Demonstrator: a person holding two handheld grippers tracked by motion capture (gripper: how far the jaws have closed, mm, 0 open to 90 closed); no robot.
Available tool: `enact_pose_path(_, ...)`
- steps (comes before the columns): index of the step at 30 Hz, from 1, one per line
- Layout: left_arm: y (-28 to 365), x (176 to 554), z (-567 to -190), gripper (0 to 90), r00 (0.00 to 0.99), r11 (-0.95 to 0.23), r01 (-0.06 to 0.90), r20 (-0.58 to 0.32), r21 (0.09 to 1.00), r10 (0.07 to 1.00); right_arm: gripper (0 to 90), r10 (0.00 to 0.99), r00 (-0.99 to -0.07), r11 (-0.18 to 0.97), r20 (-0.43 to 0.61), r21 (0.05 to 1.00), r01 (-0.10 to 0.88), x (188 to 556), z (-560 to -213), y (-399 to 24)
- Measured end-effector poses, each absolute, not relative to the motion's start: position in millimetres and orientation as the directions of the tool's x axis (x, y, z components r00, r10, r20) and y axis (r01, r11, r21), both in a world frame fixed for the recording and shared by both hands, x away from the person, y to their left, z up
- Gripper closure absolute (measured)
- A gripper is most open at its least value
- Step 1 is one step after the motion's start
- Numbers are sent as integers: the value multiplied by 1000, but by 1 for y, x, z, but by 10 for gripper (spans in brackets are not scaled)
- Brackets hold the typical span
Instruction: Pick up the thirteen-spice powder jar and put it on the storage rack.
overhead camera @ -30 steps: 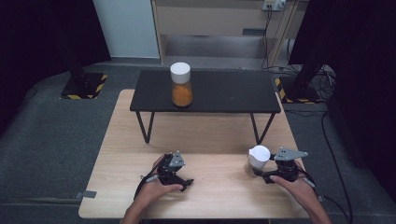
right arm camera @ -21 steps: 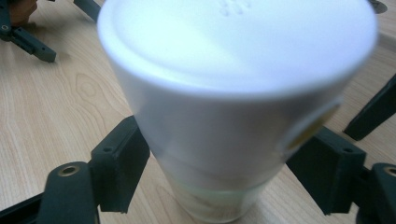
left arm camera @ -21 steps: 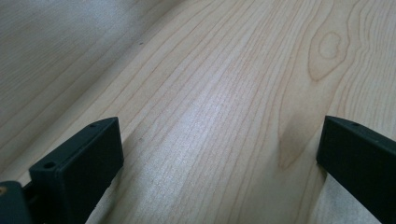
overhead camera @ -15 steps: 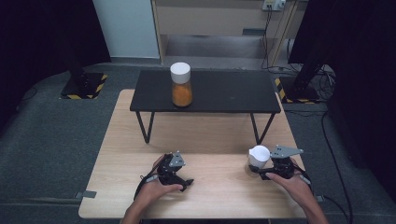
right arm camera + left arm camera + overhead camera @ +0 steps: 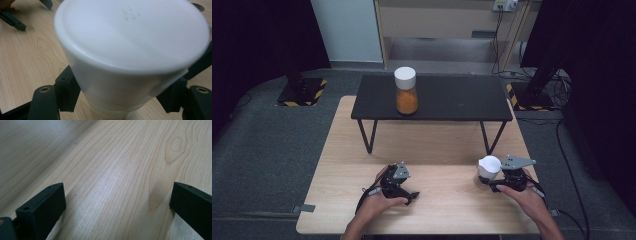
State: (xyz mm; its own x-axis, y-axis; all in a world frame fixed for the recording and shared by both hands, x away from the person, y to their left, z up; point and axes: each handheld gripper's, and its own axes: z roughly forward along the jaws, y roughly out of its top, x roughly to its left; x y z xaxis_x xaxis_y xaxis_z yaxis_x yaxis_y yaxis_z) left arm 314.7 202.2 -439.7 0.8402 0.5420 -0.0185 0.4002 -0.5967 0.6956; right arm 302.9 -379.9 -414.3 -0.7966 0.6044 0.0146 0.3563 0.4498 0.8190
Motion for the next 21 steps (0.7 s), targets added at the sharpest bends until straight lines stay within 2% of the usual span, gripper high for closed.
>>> enact_pose_path(21,202,315,-440,0,840,-597,400,-19,696,542,313,524,-852,475,17,824,308,307,-404,-376)
